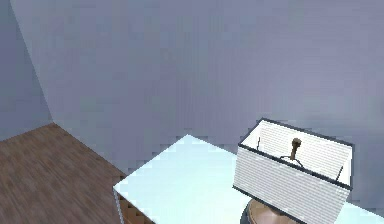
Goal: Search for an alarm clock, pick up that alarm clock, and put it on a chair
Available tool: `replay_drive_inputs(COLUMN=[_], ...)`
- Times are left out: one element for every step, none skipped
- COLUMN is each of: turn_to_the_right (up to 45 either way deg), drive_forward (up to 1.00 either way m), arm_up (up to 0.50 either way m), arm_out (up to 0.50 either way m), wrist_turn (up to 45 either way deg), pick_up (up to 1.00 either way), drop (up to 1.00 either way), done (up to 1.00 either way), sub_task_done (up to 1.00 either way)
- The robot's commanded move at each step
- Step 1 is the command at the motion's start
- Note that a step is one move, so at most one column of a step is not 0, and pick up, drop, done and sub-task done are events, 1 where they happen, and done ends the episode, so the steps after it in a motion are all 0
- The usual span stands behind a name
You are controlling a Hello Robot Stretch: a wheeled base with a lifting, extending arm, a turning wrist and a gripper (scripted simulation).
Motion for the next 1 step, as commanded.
replay_drive_inputs(turn_to_the_right=[0.0], drive_forward=[0.00], arm_up=[0.00], arm_out=[0.00], wrist_turn=[45.0], pick_up=[0.00], drop=[0.00], done=[0.00], sub_task_done=[0.00])
